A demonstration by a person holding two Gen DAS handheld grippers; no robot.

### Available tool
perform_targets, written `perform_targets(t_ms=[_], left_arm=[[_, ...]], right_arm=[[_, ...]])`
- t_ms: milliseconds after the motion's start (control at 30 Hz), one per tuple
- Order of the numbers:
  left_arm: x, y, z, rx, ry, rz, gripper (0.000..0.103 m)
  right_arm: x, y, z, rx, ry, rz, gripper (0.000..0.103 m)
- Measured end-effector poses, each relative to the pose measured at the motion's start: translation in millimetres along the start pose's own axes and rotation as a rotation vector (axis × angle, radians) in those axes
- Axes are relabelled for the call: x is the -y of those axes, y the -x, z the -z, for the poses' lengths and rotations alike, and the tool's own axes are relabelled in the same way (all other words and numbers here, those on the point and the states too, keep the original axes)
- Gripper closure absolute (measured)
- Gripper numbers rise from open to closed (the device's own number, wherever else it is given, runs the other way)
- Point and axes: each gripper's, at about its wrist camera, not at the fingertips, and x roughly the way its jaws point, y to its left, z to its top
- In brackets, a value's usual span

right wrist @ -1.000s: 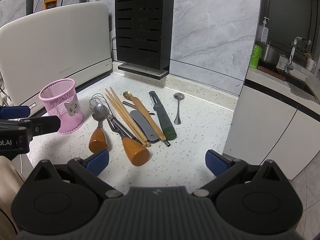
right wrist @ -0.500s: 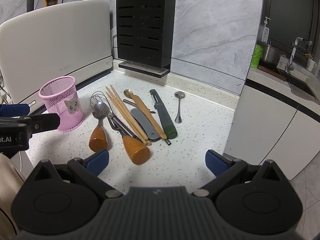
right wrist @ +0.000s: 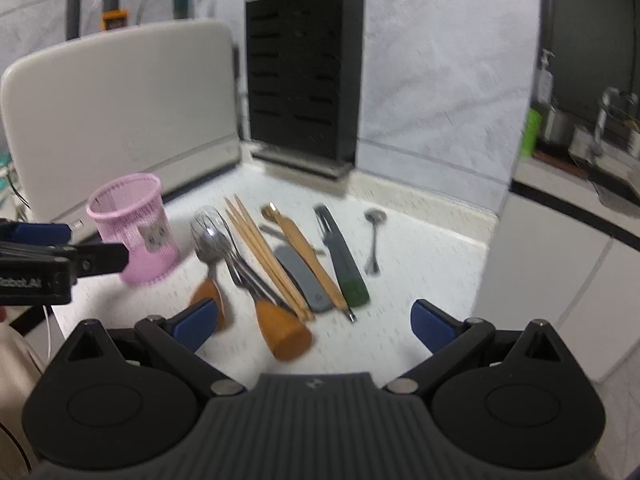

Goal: Organize utensils
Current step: 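Move the right tool toward the wire whisk among the utensils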

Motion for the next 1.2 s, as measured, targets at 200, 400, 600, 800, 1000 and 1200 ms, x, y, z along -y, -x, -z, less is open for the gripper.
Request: perform_targets(t_ms=[200,400,600,800,1000,1200], left_arm=[[-18.0,-13.7,-2.9,0.011,0.011,-0.052,0.0],[-29.3,-32.5,-5.2,0.006,0.015,-0.085,0.0],[-36.0,-51.2,-8.5,0.001,0.004,-0.095,0.0],[-40.0,-65.7,-11.8,0.009,0.011,-0.102,0.0],[-37.9,-73.4,-13.5,0.03,-0.013,-0.117,0.0],[-38.0,-75.8,-14.6,0.042,-0.022,-0.109,0.0]], right_arm=[[3.3,-18.0,-14.1,0.031,0.038,-0.085,0.003],[-3.0,-39.4,-28.7,0.002,0.084,-0.122,0.003],[-8.8,-61.0,-37.4,-0.03,0.146,-0.171,0.003],[-12.9,-81.0,-44.9,-0.054,0.172,-0.186,0.005],[-17.2,-92.4,-47.2,-0.058,0.166,-0.206,0.011],[-21.4,-97.9,-46.5,-0.057,0.152,-0.224,0.013]])
